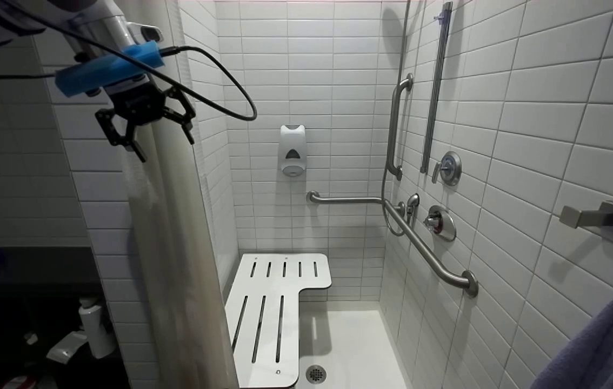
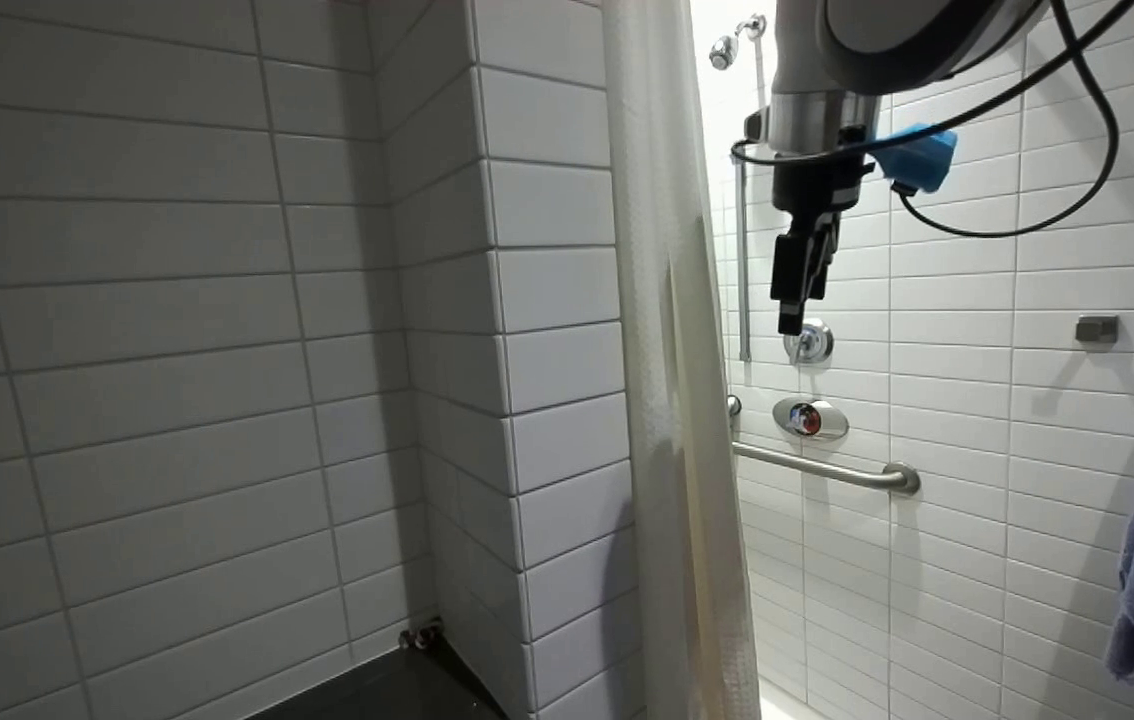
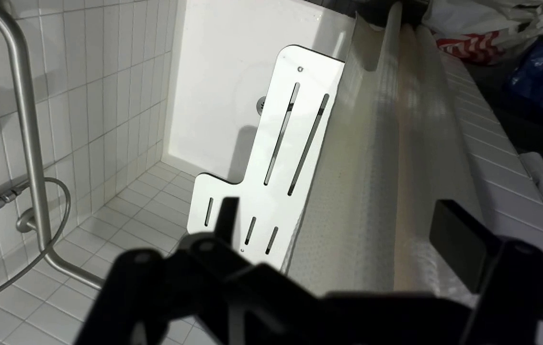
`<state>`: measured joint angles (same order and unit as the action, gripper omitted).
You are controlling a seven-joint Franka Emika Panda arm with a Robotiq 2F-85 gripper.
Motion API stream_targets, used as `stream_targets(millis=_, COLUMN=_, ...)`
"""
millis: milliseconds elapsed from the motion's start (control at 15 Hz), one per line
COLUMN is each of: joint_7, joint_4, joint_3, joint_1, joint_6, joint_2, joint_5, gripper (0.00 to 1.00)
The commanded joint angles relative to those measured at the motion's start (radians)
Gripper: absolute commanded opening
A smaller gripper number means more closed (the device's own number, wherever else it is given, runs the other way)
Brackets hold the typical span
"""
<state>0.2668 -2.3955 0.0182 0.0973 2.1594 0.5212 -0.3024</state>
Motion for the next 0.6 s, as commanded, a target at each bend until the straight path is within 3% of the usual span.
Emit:
stream_targets(millis=0, joint_7=0.064, joint_4=0.034, joint_3=0.016, joint_1=-0.003, joint_6=0.013, joint_2=-0.046, joint_5=0.024, gripper=1.0)
stream_targets(millis=533, joint_7=0.139, joint_4=0.107, joint_3=0.032, joint_1=-0.004, joint_6=-0.014, joint_2=-0.096, joint_5=0.047, gripper=1.0)
